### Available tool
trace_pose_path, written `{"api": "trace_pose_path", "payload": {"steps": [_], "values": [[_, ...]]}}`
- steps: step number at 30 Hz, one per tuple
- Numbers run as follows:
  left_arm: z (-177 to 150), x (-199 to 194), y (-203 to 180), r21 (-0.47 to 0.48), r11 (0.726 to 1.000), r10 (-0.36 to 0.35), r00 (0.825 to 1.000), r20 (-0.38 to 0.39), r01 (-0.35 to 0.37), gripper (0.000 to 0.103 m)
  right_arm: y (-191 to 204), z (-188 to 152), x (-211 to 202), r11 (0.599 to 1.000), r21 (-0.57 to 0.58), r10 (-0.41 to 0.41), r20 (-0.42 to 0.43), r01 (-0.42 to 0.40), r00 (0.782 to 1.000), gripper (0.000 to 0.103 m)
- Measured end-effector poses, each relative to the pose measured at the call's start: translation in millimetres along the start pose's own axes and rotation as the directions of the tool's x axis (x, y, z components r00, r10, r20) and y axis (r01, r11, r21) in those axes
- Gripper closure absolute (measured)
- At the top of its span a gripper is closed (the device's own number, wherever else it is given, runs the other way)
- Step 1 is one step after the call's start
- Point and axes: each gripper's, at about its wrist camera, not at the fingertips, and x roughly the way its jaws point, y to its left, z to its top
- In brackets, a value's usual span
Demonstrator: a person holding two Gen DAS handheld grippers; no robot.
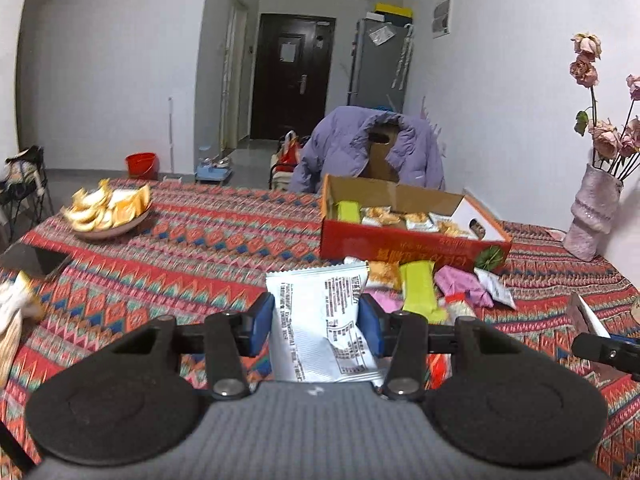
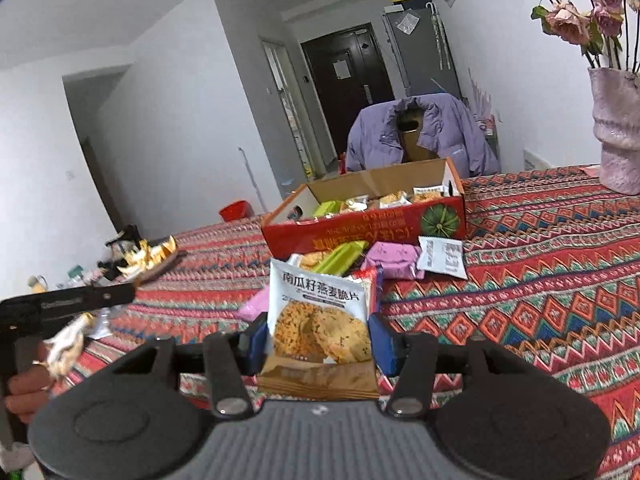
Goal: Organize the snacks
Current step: 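Lift both packets and carry them over the open box with both tools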
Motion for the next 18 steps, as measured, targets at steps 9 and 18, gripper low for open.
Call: {"api": "trace_pose_path", "payload": {"steps": [9, 18], "values": [[71.7, 68.7, -18.0, 0.033, 0.998, -0.055, 0.998, 0.033, 0.054, 0.056, -27.9, 77.7, 36.7, 0.999, -0.013, 0.053, 0.048, -0.053, 0.997, 0.052], [138.1, 198.2, -35.3, -0.013, 0.995, -0.099, 0.993, -0.057, 0.099, 0.056, -69.0, 173.1, 154.7, 0.994, 0.038, 0.100, 0.000, -0.100, 0.995, 0.052]]}}
